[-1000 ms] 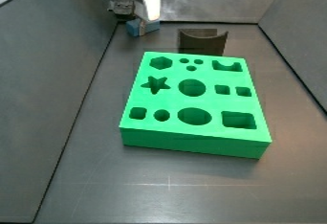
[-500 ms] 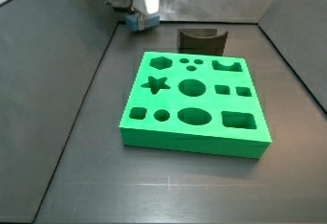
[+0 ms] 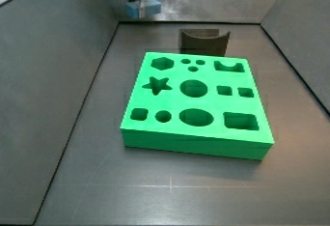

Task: Pick up the rectangle object. Move up. Place the rectangle object on the fixture. Regrasp the rectangle object. Move to above the board. Insert the rectangle object.
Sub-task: Place the rectangle object on the fixture.

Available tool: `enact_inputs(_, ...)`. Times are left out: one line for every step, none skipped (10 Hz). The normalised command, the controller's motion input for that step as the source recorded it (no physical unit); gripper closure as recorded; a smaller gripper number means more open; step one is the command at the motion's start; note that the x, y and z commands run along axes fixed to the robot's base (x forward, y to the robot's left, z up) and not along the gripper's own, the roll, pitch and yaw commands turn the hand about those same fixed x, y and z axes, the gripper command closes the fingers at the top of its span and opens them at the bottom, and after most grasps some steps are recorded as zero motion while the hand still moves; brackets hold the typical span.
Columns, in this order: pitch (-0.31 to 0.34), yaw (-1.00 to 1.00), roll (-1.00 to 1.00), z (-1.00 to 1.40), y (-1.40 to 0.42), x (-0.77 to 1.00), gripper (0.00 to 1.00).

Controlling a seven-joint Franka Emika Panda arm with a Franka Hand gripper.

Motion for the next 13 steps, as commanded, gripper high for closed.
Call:
enact_inputs(0.024, -0.01, 0.0, 1.0, 0.0, -0.01, 1.0)
enact_inputs(0.027, -0.01, 0.0, 1.0, 0.0, -0.01, 1.0)
enact_inputs(0.037, -0.02, 0.01, 1.0, 0.0, -0.02, 1.0)
enact_inputs(0.037, -0.02, 0.01, 1.0, 0.0, -0.02, 1.0)
enact_inputs(0.041, -0.02, 0.02, 1.0, 0.01, -0.03, 1.0)
enact_inputs(0.047, -0.02, 0.02, 1.0, 0.01, -0.03, 1.0)
enact_inputs(0.053, -0.03, 0.02, 0.81, 0.02, -0.03, 1.0)
enact_inputs(0.057, -0.02, 0.02, 0.7, 0.02, -0.02, 1.0)
enact_inputs(0.072, -0.02, 0.02, 0.49, 0.02, -0.01, 1.0)
enact_inputs(0.079, -0.02, 0.02, 0.32, 0.02, 0.0, 1.0)
enact_inputs(-0.016, 1.0, -0.02, 0.39, -0.82, 1.0, 1.0)
enact_inputs(-0.013, 1.0, -0.02, 0.35, -0.82, 1.0, 1.0)
enact_inputs(0.007, 1.0, -0.02, 0.32, -0.77, 1.0, 1.0)
